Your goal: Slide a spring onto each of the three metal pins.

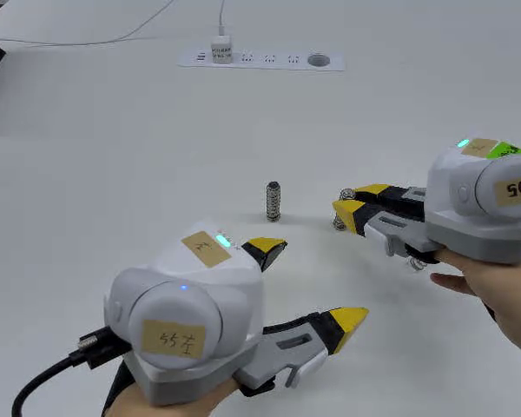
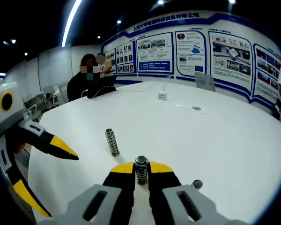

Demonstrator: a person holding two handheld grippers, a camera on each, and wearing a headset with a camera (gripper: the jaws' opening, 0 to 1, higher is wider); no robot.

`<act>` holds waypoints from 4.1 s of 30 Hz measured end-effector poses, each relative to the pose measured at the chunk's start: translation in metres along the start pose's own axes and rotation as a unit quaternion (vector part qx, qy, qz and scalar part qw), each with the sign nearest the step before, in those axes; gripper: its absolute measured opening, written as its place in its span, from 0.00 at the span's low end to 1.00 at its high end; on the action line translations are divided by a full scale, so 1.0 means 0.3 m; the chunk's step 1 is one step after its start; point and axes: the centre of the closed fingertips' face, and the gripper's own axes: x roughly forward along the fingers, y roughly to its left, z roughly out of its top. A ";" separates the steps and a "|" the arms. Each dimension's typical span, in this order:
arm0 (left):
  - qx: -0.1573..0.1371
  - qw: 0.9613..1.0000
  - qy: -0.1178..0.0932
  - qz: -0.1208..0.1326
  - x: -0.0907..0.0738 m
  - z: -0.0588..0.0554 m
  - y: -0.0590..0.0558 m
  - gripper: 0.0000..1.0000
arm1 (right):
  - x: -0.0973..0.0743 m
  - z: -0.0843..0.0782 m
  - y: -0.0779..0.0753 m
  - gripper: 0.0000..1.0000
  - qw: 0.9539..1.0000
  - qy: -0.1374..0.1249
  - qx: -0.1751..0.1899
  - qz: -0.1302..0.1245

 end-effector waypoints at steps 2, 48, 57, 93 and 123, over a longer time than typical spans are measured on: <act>0.000 1.000 -0.001 0.001 -0.001 0.001 0.001 0.60 | 0.000 0.002 0.001 0.11 1.000 -0.003 0.003 0.000; 0.059 0.998 -0.004 -0.013 0.102 0.077 -0.068 0.65 | -0.273 0.117 -0.017 0.50 0.997 -0.035 0.073 -0.018; 0.064 0.998 -0.003 -0.023 0.156 0.083 -0.081 0.63 | -0.347 0.094 -0.033 0.54 0.996 -0.037 0.076 -0.026; 0.066 0.997 0.021 -0.046 0.349 0.033 -0.116 0.37 | -0.525 -0.031 -0.071 0.55 0.995 -0.047 0.077 -0.036; 0.075 0.994 0.052 -0.067 0.422 -0.006 -0.133 0.13 | -0.539 -0.073 -0.101 0.53 0.995 -0.031 0.078 -0.058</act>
